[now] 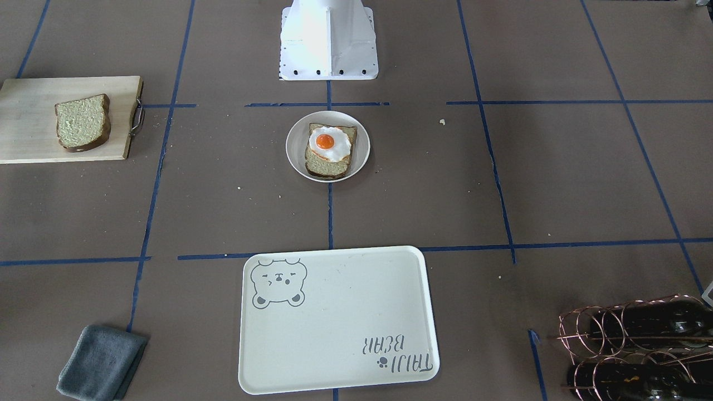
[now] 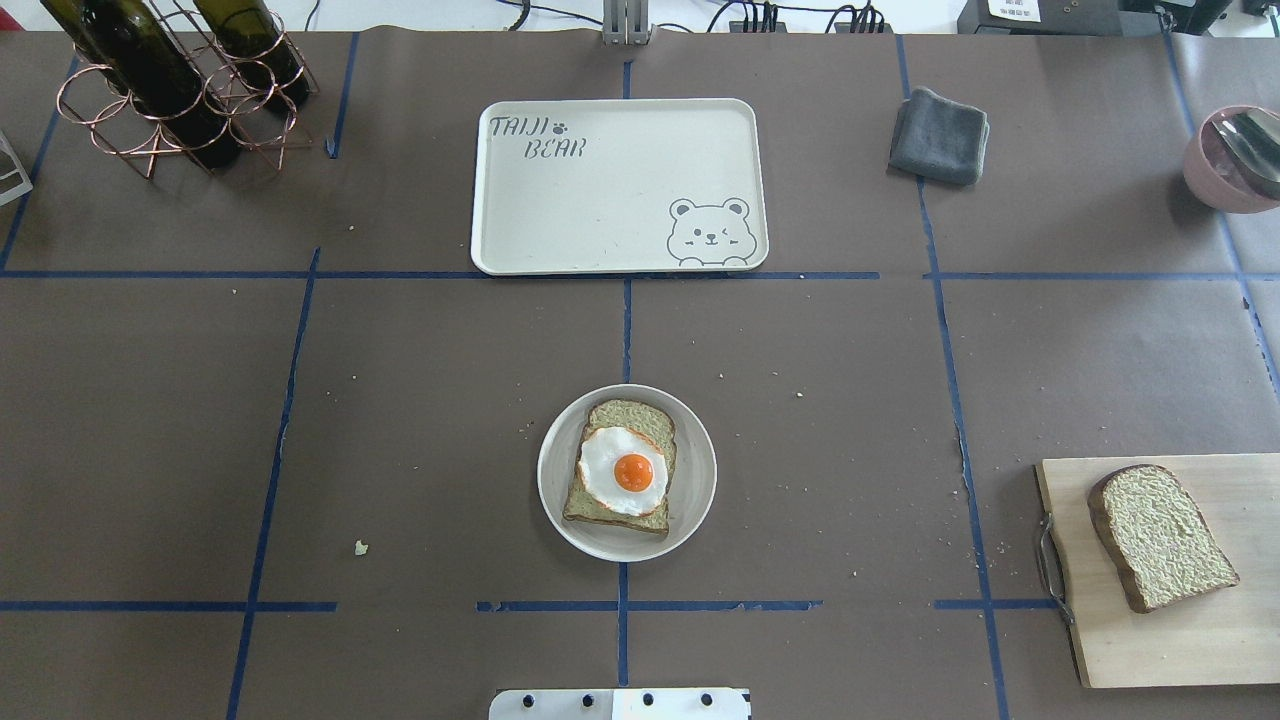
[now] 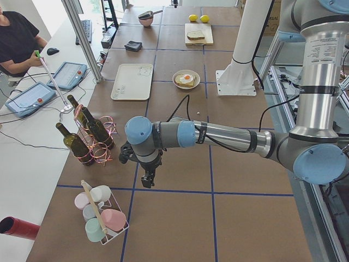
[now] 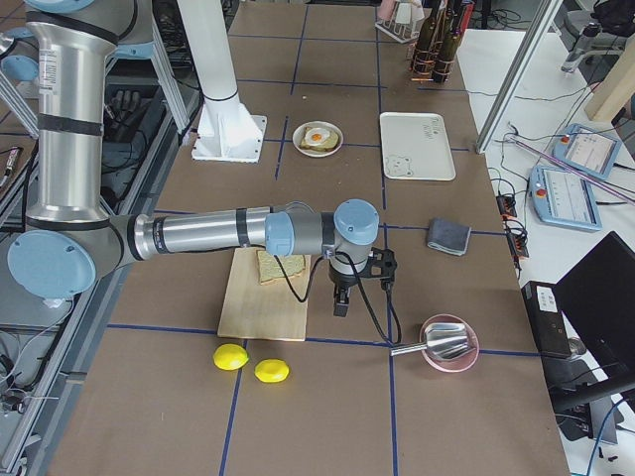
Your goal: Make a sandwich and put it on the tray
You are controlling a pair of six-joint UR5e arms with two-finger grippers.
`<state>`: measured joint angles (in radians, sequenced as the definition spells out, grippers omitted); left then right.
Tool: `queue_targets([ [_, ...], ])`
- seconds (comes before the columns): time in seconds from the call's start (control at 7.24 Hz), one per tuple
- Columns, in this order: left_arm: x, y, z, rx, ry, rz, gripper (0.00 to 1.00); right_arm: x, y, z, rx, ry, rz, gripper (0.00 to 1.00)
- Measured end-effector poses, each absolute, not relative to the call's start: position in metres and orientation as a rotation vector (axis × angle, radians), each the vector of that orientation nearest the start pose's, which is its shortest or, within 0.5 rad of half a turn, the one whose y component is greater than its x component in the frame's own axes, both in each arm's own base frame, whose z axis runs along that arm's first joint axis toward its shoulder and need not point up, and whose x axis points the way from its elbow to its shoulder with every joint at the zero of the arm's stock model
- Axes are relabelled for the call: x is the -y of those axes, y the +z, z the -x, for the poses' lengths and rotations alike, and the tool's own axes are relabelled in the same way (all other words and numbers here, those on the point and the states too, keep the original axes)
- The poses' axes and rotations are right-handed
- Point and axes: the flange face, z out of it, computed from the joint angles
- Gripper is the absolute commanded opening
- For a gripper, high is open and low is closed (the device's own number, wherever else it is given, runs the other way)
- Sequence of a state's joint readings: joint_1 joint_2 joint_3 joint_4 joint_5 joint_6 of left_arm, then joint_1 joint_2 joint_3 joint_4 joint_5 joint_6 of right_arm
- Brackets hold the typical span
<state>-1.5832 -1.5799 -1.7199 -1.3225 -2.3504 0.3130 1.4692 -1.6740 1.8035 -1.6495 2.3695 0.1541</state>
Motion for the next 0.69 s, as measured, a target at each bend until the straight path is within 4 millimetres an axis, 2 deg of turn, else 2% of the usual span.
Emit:
queue_targets([
  [0.69, 0.481, 0.58, 0.069, -0.786, 0.269, -0.084, 1.0, 0.454, 0.592, -0.013, 0.839, 0.022, 0.048, 1.0],
])
